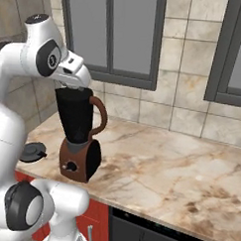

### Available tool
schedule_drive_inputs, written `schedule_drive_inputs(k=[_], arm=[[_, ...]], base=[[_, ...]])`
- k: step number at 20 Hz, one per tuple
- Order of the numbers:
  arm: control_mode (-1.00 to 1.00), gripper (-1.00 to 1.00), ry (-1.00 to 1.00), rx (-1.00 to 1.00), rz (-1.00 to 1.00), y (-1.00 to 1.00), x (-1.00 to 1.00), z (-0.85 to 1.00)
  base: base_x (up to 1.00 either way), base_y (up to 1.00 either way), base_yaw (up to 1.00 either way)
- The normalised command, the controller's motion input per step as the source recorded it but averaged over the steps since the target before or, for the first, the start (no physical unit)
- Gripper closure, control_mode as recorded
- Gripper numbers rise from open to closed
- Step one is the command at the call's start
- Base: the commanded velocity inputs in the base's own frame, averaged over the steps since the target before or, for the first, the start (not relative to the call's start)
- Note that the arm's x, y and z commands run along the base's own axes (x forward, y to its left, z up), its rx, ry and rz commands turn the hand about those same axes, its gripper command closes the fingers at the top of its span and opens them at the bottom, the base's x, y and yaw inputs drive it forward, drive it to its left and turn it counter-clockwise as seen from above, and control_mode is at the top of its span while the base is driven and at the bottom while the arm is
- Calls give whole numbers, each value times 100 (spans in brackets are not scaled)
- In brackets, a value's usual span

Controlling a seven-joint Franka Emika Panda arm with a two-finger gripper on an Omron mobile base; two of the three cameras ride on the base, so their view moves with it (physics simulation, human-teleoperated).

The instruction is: Grab the lemon wedge and garlic from the fridge, place them in the blender, close the lid, and turn on the blender to create a marinade.

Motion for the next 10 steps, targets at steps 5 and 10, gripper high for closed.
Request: schedule_drive_inputs(k=[5,10], arm=[[-100,100,15,3,0,0,61,-30],[-100,100,18,5,0,0,54,-54]], base=[[0,0,0],[0,0,0]])
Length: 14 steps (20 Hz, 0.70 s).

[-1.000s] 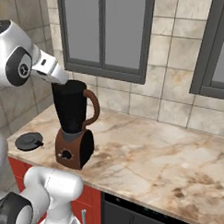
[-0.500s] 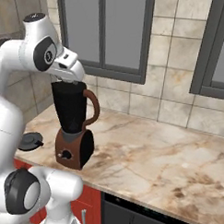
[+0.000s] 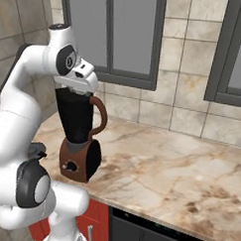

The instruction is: Grab the lemon wedge and garlic from the fridge, place them in the blender, close the lid, and turn on the blender to create a marinade.

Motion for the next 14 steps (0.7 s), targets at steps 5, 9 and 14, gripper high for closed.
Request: schedule_drive_inputs(k=[5,9,14], arm=[[-100,100,11,2,0,11,27,-37],[-100,-100,0,2,1,19,0,-11],[-100,-100,0,0,-1,0,4,0]], base=[[0,0,0],[0,0,0],[0,0,0]])
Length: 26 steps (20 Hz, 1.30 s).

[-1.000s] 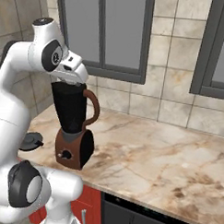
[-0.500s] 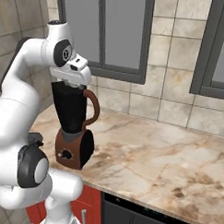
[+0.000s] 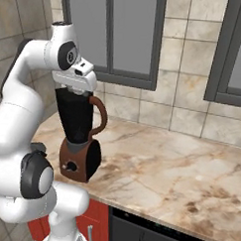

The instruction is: Grab the lemon wedge and garlic from the fridge, place them in the blender, close the lid, and turn on the blender to create a marinade.

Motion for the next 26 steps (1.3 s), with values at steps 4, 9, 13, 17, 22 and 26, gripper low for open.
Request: schedule_drive_inputs(k=[4,9,13,17,22,26], arm=[[-100,-100,0,0,-2,0,8,17],[-100,-100,-2,0,-1,1,0,45],[-100,-100,-5,0,0,15,-51,46],[-100,-100,-4,6,1,3,-100,4],[-100,-100,-5,1,1,1,-100,-3],[-100,-100,-5,0,0,-1,-100,-61]], base=[[0,0,0],[0,0,0],[0,0,0],[0,0,0],[0,0,0],[0,0,0]])
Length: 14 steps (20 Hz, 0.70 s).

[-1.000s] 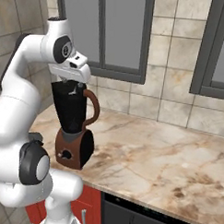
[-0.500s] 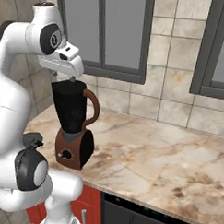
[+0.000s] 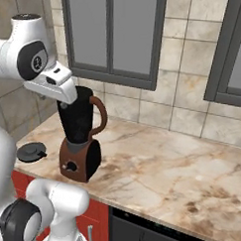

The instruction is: Grab the lemon wedge and garlic from the fridge, place them in the blender, close the lid, and turn on the blender to create a marinade.

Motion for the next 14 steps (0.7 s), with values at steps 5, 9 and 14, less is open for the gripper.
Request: schedule_drive_inputs(k=[5,9,14], arm=[[-100,-100,-19,-1,0,-48,-100,-69],[-100,-100,-10,0,0,-29,-47,-15],[-100,-100,0,0,0,0,0,0]], base=[[0,0,0],[0,0,0],[0,0,0]])
